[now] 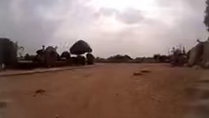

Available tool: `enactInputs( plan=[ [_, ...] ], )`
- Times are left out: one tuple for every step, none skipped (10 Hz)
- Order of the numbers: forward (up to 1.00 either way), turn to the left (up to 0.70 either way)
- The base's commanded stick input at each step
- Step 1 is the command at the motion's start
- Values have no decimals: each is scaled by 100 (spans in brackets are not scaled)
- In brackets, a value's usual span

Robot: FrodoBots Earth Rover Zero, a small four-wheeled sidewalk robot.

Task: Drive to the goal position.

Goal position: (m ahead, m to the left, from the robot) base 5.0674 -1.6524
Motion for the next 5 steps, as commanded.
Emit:
enactInputs(
  plan=[
    [50,0],
    [50,0],
    [50,0],
    [50,0],
    [50,0]
  ],
)
